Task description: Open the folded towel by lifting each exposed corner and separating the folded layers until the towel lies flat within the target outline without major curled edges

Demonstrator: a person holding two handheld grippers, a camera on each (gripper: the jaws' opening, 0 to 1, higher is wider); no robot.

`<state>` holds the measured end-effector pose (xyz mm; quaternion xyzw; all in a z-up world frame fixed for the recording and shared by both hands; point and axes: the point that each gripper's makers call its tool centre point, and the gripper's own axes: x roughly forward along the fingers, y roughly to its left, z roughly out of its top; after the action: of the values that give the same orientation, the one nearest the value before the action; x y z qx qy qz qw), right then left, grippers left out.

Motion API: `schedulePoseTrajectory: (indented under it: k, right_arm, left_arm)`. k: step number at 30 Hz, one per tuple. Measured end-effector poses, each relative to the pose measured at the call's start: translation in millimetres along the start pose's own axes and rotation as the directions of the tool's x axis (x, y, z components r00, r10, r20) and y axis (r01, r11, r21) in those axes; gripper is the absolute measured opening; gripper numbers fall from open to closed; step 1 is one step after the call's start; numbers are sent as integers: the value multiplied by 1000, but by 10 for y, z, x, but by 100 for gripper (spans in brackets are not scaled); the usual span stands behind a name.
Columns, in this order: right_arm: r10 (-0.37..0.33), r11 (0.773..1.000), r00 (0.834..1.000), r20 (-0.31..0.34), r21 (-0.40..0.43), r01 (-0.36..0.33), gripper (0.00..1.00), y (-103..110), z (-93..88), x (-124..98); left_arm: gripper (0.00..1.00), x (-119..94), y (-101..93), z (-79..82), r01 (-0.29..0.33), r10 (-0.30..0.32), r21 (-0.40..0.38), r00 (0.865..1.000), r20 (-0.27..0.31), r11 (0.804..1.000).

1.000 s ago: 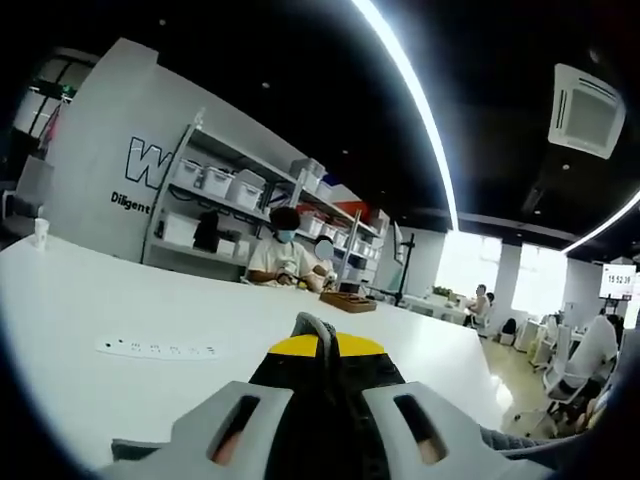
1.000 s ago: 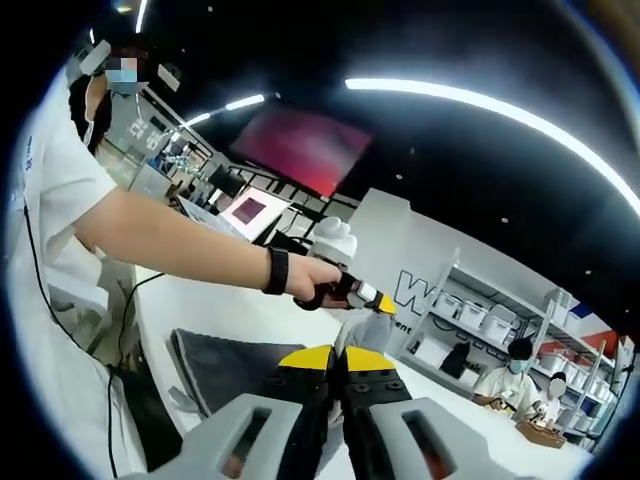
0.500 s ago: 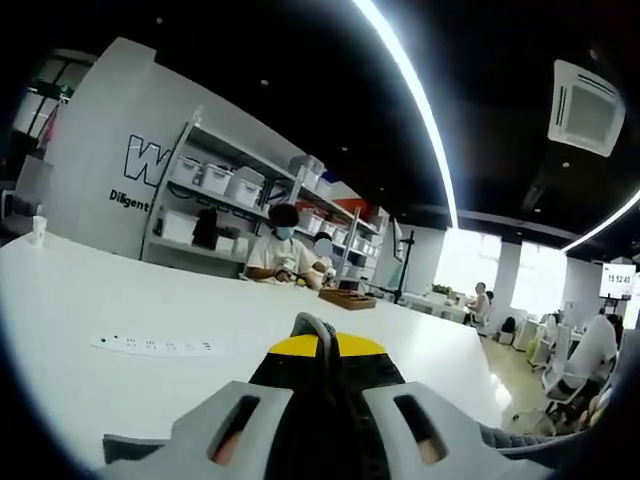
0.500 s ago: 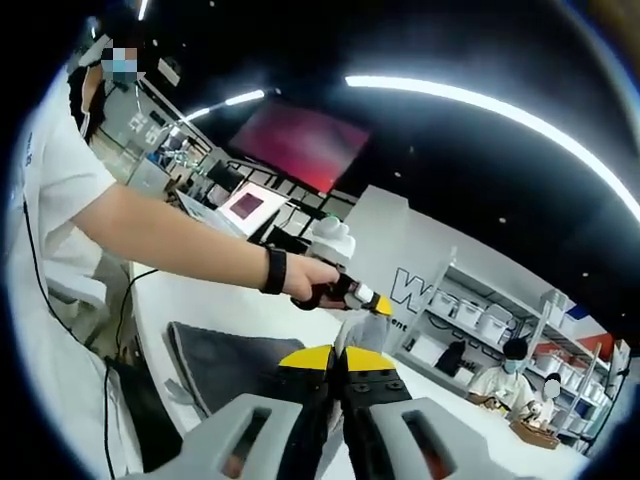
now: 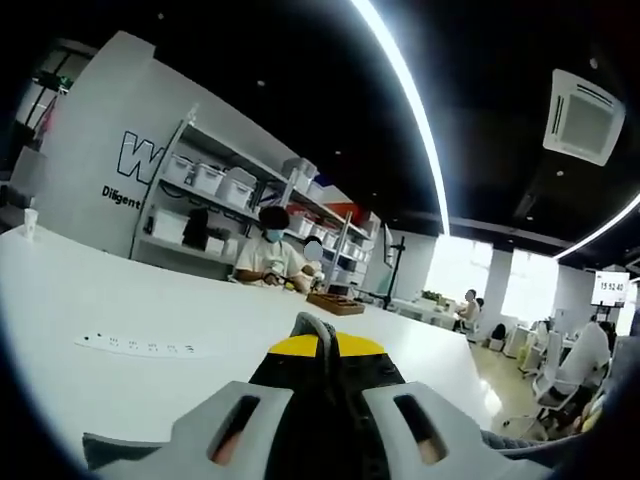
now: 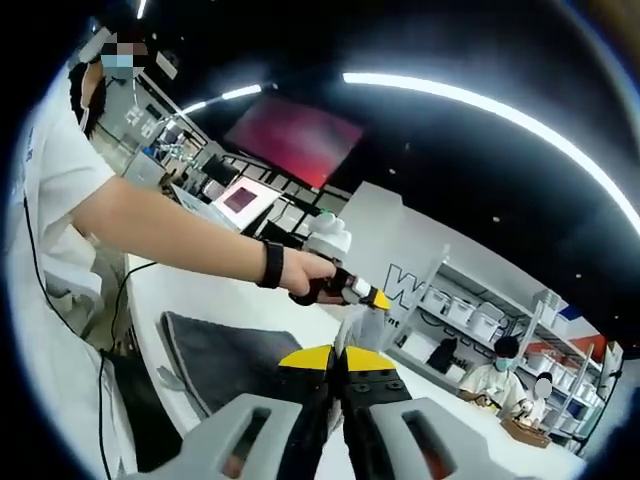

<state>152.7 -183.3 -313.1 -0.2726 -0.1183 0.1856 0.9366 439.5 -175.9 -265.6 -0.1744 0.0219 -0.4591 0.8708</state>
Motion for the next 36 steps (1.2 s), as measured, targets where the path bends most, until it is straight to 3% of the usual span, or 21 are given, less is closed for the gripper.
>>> schedulePoseTrajectory:
  k: [36]
  right_arm:
    - [-53, 999, 996, -66, -13, 53, 0, -231, -251, -163]
  left_arm:
    - [1, 246, -112, -214, 21, -21, -22, 1000, -18, 1000]
